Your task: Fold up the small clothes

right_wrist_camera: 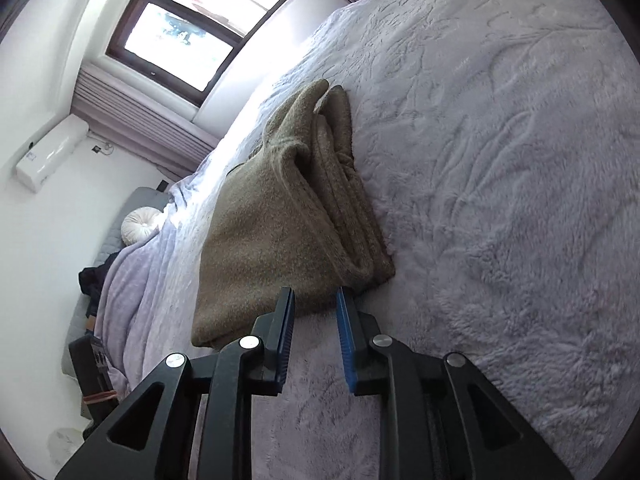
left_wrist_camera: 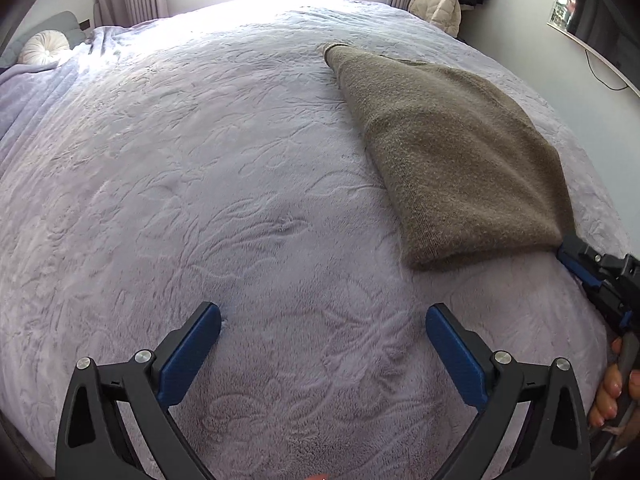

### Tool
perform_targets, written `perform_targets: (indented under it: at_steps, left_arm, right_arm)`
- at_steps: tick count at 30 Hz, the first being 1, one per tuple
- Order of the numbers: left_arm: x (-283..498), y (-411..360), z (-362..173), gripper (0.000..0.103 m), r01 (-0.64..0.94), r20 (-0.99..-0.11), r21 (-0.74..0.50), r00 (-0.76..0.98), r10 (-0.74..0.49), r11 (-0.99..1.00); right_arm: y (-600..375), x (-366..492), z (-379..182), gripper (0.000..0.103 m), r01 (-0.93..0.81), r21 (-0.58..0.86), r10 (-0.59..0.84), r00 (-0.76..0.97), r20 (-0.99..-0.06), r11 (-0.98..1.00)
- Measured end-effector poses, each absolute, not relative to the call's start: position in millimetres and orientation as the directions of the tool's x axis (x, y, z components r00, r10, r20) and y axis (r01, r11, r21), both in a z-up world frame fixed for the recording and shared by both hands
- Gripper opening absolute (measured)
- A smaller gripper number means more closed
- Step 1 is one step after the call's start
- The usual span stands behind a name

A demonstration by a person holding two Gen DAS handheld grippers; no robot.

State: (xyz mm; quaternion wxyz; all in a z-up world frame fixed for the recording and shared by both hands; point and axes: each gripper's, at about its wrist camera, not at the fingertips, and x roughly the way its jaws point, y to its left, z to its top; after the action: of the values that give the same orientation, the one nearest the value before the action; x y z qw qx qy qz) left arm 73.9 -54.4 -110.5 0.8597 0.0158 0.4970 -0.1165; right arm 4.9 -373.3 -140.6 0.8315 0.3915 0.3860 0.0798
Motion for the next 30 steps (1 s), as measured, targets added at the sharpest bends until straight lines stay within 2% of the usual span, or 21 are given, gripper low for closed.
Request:
perform_targets:
  at_steps: [8, 15, 25, 26, 28, 29, 30]
  left_arm:
    - [73.4, -55.4, -117.8, 0.103, 0.246, -0.869, -0.065, 0.462, -0.176, 0.967]
    - [70.2, -54.0, -123.9, 0.103, 0.245, -0.862, -0.07, 0.474, -0.182, 0.967]
    - [70.2, -51.8, -127.3, 0.103, 0.262, -0.854, -0.081, 0.48, -0.203, 0.962]
    - [69.9, -52.1, -127.3, 0.103, 0.264, -0.853, -0.078, 0.481, -0.201, 0.961]
    - [69.3, -51.6, -127.5, 0.103, 0.27, -0.853, -0.074, 0.482, -0.201, 0.96]
    - [69.5, -51.1, -127.6, 0.103, 0.271, -0.853, -0.075, 0.481, -0.202, 0.96]
    - [69.7, -50.9, -127.6, 0.103, 0.272, -0.854, -0.076, 0.479, -0.203, 0.959]
  right_arm:
    - [-361.2, -2.2, -145.1, 0.024, 0.119, 0.645, 0.378, 0.725, -0.576, 0.755]
    - [-364.8, -7.6, -143.4, 0.028, 0.092, 0.671, 0.401, 0.739, -0.541, 0.736]
    - [-365.1, -7.9, -140.5, 0.03, 0.091, 0.673, 0.407, 0.734, -0.544, 0.734]
    - [-364.5, -7.0, -138.9, 0.032, 0.099, 0.672, 0.408, 0.727, -0.552, 0.734]
    - [-362.2, -6.0, -131.0, 0.045, 0.091, 0.675, 0.428, 0.71, -0.559, 0.732]
    - [-360.4, -6.6, -126.4, 0.058, 0.078, 0.676, 0.44, 0.704, -0.557, 0.733]
    - [-358.2, -7.7, -121.4, 0.064, 0.064, 0.673, 0.45, 0.697, -0.559, 0.737]
